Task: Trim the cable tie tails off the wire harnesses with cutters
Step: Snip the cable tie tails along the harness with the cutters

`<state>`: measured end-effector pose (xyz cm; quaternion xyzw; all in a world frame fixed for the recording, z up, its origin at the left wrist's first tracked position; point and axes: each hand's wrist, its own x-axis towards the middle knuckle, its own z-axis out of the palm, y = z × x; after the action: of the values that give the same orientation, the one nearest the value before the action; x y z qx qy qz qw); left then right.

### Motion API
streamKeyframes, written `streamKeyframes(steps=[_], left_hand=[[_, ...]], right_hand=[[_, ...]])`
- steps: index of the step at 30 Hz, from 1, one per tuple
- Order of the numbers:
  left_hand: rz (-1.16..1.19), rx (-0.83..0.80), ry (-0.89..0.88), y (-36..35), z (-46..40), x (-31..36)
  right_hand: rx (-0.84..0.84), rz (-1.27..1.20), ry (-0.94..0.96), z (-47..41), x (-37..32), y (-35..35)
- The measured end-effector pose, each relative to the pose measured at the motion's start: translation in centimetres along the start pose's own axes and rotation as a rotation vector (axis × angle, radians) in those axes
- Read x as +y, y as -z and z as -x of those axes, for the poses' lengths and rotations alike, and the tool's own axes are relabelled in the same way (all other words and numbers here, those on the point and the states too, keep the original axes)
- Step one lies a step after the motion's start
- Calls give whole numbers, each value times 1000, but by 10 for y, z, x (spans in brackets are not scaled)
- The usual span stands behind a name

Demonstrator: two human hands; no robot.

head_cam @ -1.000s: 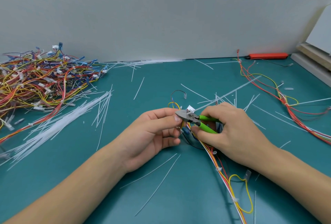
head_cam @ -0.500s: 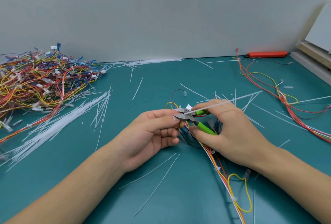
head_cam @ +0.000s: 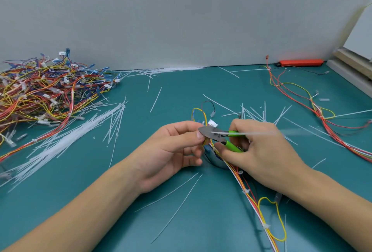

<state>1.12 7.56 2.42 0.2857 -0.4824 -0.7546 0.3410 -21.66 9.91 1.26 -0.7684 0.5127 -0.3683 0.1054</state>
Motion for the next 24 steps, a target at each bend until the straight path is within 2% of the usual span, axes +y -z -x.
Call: streamKeyframes(steps=[3,24], left_hand=[[13,10,1,1,-1,0],[15,144,1,-7,-2,-1]], right_hand=[[-29,-43,18,-3,1,0],[-135,73,-56,-4,0,-2]])
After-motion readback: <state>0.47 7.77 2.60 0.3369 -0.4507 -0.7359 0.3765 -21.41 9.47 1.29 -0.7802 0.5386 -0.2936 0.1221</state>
